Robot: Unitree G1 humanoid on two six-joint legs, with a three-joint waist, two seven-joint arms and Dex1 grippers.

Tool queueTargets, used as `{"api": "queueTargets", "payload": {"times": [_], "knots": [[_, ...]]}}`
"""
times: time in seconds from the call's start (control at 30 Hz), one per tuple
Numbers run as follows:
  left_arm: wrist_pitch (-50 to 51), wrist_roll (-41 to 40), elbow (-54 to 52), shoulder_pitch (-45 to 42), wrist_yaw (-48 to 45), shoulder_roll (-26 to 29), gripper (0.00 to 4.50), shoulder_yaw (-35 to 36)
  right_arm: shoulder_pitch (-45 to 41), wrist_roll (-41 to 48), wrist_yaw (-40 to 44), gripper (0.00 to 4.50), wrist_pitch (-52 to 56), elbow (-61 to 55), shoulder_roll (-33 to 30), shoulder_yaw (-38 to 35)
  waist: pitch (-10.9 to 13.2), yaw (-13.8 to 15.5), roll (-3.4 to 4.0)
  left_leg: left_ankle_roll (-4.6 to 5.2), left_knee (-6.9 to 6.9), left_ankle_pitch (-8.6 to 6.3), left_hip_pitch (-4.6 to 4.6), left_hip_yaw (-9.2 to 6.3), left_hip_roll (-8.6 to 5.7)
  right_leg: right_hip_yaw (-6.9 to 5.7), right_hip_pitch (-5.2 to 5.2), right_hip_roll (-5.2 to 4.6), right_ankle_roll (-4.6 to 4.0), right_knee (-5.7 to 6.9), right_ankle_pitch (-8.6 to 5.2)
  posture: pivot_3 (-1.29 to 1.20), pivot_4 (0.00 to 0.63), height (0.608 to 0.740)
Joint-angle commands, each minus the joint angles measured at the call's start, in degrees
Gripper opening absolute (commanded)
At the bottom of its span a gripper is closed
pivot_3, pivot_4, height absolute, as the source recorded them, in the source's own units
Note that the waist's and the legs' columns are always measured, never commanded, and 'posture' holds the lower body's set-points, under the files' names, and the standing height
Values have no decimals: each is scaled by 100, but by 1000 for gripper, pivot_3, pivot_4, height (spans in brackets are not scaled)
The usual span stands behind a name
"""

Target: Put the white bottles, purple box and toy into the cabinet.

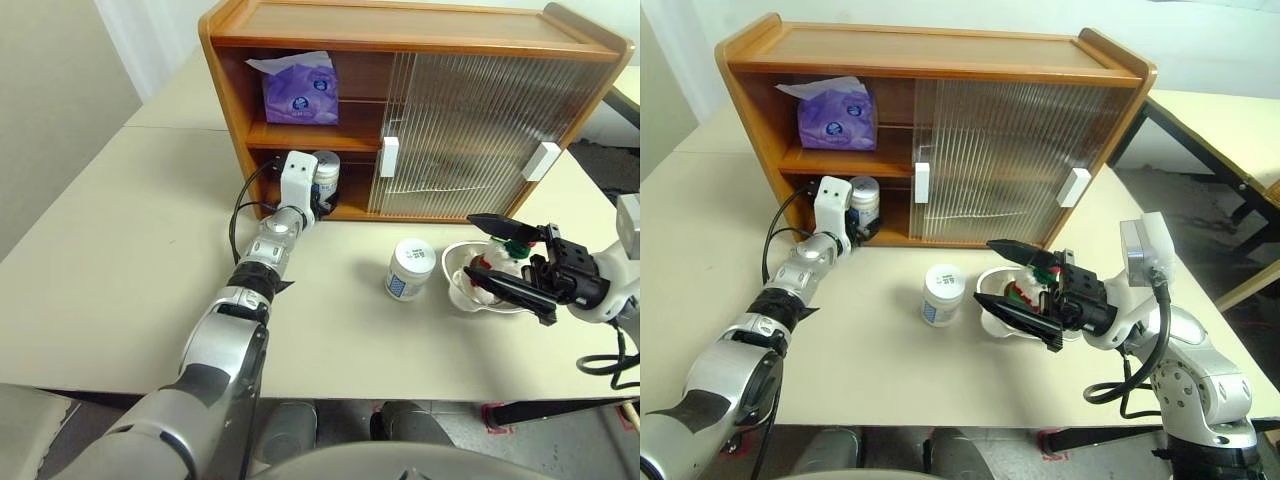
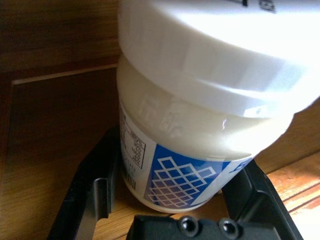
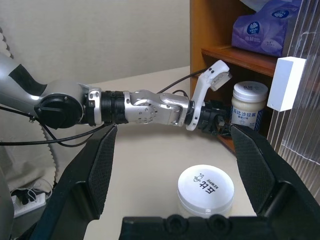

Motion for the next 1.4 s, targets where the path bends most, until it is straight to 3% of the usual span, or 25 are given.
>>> {"api": "queueTargets", "payload": {"times": [0.03,0.53,0.67,0.87,1.4], "knots": [[-87,-9,175,-176,64,-48,3151,89,53,-33,7,4500,-22,-40,-5,-20,0,0,0,0,0,0,0,0,0,0,1,0,0,0,0,59,30,740],[-269,70,645,-442,226,-139,3151,91,87,-25,-10,4500,-13,-58,-19,-38,1,0,-2,6,5,2,5,0,-2,0,9,0,6,1,2,56,36,740],[-285,118,617,-391,235,-116,4467,63,65,-58,-5,4500,-34,-18,-3,-2,1,1,-2,8,5,3,5,0,-3,0,10,0,7,0,3,63,35,740],[-227,111,398,-244,209,-128,4491,75,-22,-105,12,4500,-55,46,35,67,2,1,-2,12,7,5,9,0,-4,0,16,0,8,0,4,69,35,740],[1335,243,-2570,1231,340,80,4491,-52,-72,-151,71,4500,-86,116,69,102,2,2,-3,13,3,5,13,6,-8,0,20,0,-24,-4,-12,79,34,740]]}}
